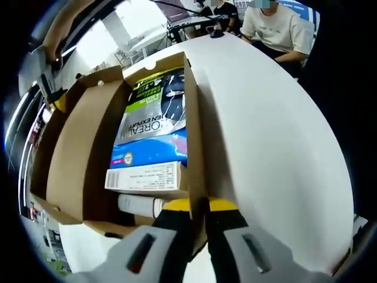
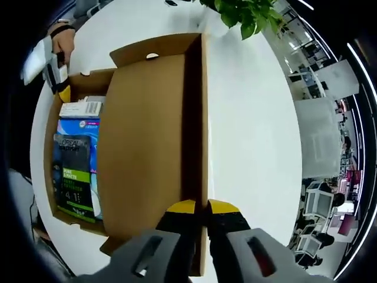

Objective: Operate the shoe box by opening the lid, removing the specified soft item, and placing it in the target area until the item is outside and the box remains undamaged.

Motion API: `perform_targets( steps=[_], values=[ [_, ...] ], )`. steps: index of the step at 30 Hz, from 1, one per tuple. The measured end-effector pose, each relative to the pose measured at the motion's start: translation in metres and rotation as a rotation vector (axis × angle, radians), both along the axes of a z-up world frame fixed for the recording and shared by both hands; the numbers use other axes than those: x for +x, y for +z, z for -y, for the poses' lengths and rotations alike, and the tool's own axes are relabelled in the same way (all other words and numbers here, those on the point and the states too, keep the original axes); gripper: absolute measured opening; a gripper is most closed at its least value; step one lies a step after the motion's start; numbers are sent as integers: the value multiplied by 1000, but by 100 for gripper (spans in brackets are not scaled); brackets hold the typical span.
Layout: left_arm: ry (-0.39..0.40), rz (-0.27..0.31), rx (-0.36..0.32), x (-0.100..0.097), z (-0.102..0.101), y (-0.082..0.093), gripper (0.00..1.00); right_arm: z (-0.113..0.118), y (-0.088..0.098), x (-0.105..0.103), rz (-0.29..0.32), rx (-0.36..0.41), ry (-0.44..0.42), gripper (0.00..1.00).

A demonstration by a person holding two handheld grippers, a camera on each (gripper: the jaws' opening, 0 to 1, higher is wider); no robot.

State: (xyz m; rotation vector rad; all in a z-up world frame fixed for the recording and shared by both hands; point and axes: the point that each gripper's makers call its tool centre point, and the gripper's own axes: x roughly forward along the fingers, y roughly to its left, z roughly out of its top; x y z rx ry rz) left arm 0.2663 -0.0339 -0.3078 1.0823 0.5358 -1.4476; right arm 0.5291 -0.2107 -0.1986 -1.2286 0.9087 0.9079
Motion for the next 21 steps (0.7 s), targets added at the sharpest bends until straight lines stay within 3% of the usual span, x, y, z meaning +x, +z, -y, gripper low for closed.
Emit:
perform_targets(
  steps=[10,21],
  values=[
    [-6,-2,-5,3,1,0,6,3,-20,11,-93,3,-11,4],
    [-7,-6,-9,3,2,0,6,6,-43,17,-134,16,-24,7]
  ],
)
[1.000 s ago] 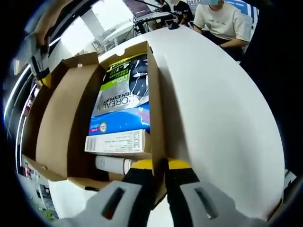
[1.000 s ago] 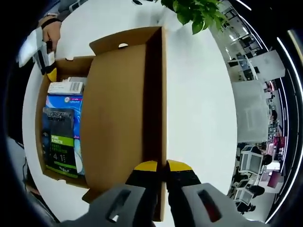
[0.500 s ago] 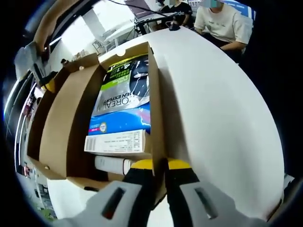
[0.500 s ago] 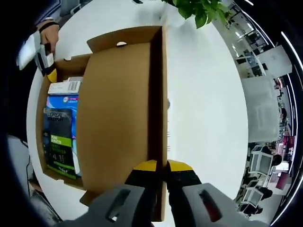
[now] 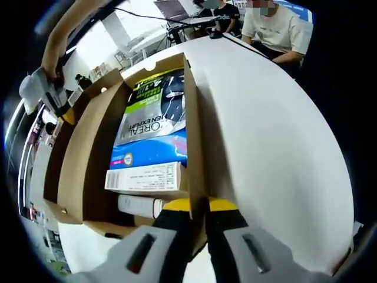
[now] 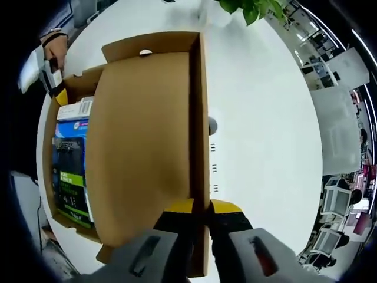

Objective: Operate the shoe box by opening the lid, removing the specified soft item, and placing it in the target area until the item is outside and the box remains undamaged.

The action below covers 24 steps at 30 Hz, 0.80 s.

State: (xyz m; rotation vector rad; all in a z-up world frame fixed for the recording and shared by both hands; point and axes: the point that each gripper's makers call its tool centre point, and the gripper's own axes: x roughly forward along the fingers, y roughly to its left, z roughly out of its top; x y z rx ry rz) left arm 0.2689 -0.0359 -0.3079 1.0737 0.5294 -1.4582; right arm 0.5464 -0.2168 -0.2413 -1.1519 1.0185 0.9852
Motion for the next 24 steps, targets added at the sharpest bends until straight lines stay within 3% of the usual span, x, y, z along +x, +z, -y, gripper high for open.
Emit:
perform_targets(
  steps=[16,24],
  values=[
    [-6,-1,0,-7,0,1,6,2,-24,3,-23,-2,-11,11],
    [-7,6,5,-4,-1,0,6,2,-24,3,40,14,-18,13]
  ],
)
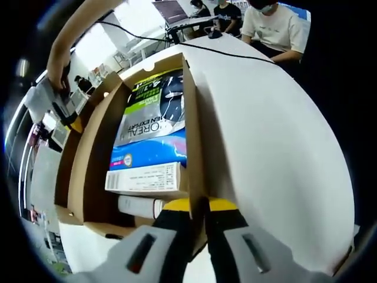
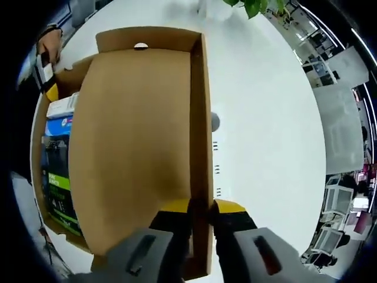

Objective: Operate the shoe box by opening the lid, removing the specified soft item, and placing it in the target area until the item is outside and the box remains undamaged.

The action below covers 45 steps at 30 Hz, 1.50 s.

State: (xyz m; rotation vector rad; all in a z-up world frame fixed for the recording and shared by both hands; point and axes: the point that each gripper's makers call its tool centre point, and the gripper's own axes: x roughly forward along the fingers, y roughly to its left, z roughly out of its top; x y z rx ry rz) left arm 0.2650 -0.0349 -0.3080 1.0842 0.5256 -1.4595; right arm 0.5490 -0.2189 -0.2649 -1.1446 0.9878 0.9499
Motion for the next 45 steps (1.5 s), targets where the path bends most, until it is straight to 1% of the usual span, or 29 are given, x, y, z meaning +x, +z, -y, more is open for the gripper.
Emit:
perform_targets(
  steps=[3,4,6,7,9,14,15,16,19,22,23,25,29,30,31,35,38,39,40,42,45],
  values=[
    [-4,-2,0,0,1,0,6,1,4,6,75,13,-18,19],
    [-5,-1,1,0,1,0,6,0,8,11,111,23,7,20],
    [-7,2,2,-1,1,0,6,1,14,9,126,37,-2,21],
    [-3,-1,0,-1,0,0,6,0,23,6,151,53,-26,21],
    [-6,-1,-1,-1,1,0,6,-2,32,3,176,64,-19,21],
    [-3,-8,-2,2,2,0,6,-8,59,-21,240,93,-2,24],
    [-4,-7,-2,2,2,0,6,-8,59,-17,243,94,-4,25],
    [-4,-6,-4,2,2,1,6,-7,63,-15,256,99,-18,26],
    [-7,-7,-6,3,2,1,6,-5,78,-33,303,102,-20,28],
    [-2,-4,-4,3,1,1,6,-5,97,-56,344,125,-22,28],
    [-3,-3,-3,4,1,1,6,-2,100,-52,351,129,-25,28],
    [-1,-4,-4,4,1,1,6,-1,108,-66,353,131,-23,29],
    [-3,0,-2,3,0,1,6,-4,126,-95,383,147,-27,31],
    [-7,0,-2,3,0,1,6,-6,128,-100,384,153,-27,31],
    [-7,0,-3,3,0,1,6,-9,131,-111,386,156,-21,32],
    [-7,2,-1,3,0,1,6,-12,139,-133,402,151,-11,34],
    [-9,4,1,2,0,1,6,-15,146,-154,412,156,-3,35],
    [-9,4,1,2,0,1,6,-16,147,-156,413,157,-1,36],
    [-7,3,1,2,0,1,6,-18,149,-166,412,156,4,36],
    [-7,4,3,2,-1,1,6,-18,151,-171,418,151,11,36],
    [-4,8,7,1,-1,1,6,-22,152,-187,424,167,13,38]
  ],
)
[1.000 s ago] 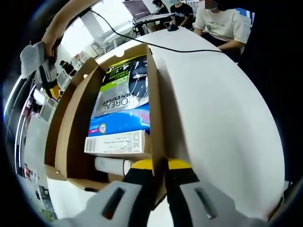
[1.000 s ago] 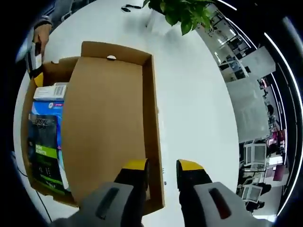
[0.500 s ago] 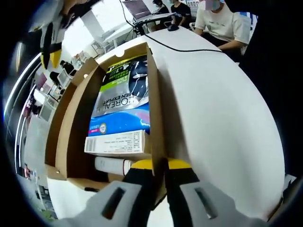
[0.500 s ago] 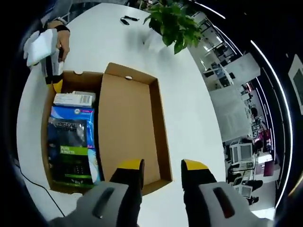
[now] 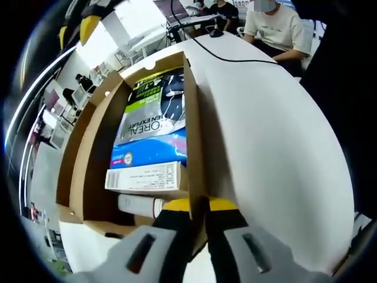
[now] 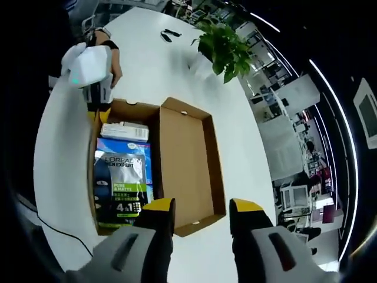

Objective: Operate the shoe box by opening the lid, removing the specified soft item, and placing it in the target area until the item is outside and the box remains undamaged.

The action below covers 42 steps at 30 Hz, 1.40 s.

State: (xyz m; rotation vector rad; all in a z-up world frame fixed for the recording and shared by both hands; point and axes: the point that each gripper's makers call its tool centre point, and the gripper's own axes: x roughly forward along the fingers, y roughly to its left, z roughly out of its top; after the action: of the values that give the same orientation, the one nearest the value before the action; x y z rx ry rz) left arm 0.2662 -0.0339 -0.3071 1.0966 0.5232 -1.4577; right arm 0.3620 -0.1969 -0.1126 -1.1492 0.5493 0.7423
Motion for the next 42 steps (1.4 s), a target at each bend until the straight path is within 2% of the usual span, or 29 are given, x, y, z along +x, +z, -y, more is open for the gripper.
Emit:
perform_targets(
  steps=[8,19,21,24,32,35,36,39,42],
  values=[
    [3,1,5,0,0,-1,6,-13,-21,-35,-14,20,30,42],
    [0,26,23,1,0,-2,7,-20,-31,-56,-10,33,37,47],
    [1,33,33,0,0,-4,8,-22,-35,-61,-7,14,80,49],
    [4,46,44,1,1,-4,8,-18,-43,-64,-35,7,52,49],
    [-1,49,43,2,2,-3,8,-22,-44,-70,-36,16,85,50],
    [0,53,46,3,2,-3,9,-21,-49,-73,-51,-34,94,49],
    [0,54,46,3,2,-3,9,-23,-51,-73,-44,-39,115,49],
    [-1,51,44,3,2,-3,9,-26,-55,-71,-59,-27,108,49],
    [-4,50,42,3,2,-3,9,-22,-60,-70,-75,-50,99,49]
  ],
)
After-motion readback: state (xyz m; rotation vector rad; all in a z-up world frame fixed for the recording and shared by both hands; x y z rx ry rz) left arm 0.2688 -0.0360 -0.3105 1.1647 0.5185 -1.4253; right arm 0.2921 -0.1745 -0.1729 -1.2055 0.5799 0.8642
